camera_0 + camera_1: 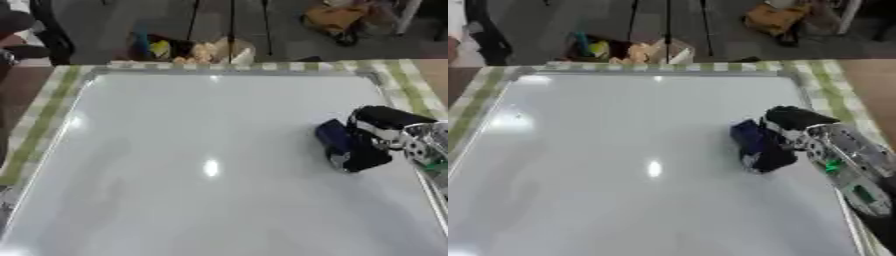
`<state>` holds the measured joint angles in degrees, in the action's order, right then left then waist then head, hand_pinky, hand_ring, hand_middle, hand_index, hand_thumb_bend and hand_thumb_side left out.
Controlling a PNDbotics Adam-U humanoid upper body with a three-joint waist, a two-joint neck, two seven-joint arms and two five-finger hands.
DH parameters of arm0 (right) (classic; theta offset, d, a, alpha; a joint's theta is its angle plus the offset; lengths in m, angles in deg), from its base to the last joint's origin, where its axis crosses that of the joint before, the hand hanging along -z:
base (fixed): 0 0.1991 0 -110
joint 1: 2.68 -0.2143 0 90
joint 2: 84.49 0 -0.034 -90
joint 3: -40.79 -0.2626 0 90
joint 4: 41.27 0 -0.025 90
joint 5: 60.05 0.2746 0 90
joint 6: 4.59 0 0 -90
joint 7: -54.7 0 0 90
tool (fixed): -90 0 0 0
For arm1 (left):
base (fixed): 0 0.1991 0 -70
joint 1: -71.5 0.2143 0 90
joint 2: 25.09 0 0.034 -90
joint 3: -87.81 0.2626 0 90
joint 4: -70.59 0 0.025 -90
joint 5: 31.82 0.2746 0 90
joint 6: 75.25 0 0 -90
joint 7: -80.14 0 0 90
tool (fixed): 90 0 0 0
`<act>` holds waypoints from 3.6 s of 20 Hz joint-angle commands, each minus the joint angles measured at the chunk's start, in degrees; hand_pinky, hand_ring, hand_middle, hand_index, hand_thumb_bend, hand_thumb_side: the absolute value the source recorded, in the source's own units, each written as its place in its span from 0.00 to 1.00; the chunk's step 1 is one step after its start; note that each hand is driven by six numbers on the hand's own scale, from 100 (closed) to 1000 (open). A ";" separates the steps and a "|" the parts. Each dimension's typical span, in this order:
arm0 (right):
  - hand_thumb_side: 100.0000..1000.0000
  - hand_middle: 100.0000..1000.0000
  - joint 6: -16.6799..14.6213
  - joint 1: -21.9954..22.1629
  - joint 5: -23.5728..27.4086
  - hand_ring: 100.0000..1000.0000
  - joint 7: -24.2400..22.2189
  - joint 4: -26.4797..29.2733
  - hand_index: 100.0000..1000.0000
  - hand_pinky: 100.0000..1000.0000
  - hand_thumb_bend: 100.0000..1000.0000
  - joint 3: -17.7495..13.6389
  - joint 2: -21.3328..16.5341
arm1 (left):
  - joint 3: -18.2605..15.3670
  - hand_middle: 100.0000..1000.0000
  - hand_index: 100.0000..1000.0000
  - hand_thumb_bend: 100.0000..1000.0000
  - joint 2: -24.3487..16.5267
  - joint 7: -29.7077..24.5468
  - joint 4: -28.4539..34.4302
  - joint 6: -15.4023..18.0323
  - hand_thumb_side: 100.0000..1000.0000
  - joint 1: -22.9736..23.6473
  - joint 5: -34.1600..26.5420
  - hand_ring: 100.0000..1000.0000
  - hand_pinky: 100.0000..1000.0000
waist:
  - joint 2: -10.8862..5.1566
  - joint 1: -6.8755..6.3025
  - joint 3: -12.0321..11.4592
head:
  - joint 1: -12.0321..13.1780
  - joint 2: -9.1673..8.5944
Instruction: Wipe the whiteboard clean with a brush.
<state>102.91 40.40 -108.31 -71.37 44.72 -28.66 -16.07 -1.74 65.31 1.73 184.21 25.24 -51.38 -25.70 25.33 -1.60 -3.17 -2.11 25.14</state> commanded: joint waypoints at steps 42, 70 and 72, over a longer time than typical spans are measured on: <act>0.48 0.22 -0.65 1.25 -0.62 0.39 -2.35 13.93 0.35 0.26 0.00 4.80 -2.83 | -0.19 0.66 0.79 0.00 -0.61 -0.35 0.97 -0.11 0.98 -1.21 -0.38 0.79 0.65 | -3.33 0.26 0.07 | 0.49 0.65; 0.95 0.44 0.00 2.26 -0.71 0.66 -6.72 21.78 0.52 0.44 0.00 2.05 -4.58 | -0.30 0.66 0.79 0.00 -1.03 -0.04 0.97 -0.17 0.98 -1.31 0.48 0.78 0.65 | -4.64 0.45 0.78 | 1.81 1.27; 0.94 0.43 0.91 2.52 0.36 0.64 -6.22 23.46 0.52 0.43 0.00 0.82 -5.02 | -0.35 0.66 0.79 0.00 -1.07 0.05 0.97 -0.18 0.97 -1.31 0.56 0.78 0.65 | -4.88 0.44 0.93 | 2.11 1.39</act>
<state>103.25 43.53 -108.79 -77.91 66.21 -26.31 -19.13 -1.73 65.32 1.57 184.21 25.07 -51.80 -25.34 22.03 -1.26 -2.28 -0.32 26.17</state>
